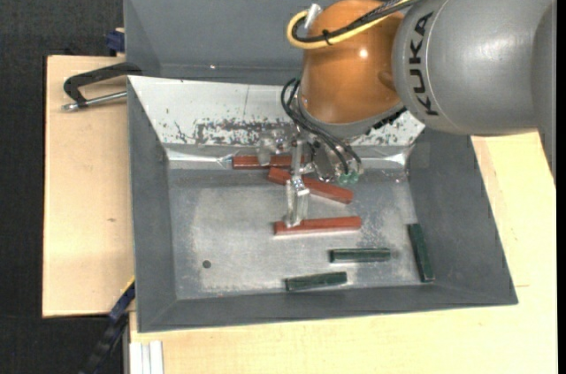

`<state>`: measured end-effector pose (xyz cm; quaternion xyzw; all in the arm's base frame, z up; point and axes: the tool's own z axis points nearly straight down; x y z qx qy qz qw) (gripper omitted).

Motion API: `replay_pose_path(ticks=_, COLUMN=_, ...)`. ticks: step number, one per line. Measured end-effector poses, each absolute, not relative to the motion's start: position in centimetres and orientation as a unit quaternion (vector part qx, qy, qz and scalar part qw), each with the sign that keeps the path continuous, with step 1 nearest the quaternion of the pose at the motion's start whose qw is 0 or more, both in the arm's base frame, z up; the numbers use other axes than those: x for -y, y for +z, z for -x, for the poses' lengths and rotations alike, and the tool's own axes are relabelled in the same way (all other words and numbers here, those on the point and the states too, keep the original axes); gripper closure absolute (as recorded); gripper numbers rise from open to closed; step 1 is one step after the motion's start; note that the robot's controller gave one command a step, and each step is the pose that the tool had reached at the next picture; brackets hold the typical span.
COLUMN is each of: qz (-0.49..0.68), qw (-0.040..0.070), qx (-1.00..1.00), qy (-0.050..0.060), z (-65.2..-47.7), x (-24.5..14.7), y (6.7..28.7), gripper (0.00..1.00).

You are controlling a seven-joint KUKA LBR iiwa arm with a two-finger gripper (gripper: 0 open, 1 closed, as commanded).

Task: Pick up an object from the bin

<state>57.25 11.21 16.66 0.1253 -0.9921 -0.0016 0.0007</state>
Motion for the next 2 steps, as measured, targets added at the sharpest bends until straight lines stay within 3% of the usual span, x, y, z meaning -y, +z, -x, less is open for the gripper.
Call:
replay_pose_path(ticks=1, qz=-0.195, qw=-0.004, qx=0.981, qy=0.0, z=-58.1, x=-8.5, y=12.5, gripper=0.0)
replay_pose_path(ticks=2, qz=-0.236, qw=0.001, qx=0.972, qy=-0.001, z=-56.7, x=-7.5, y=10.2, gripper=0.0)
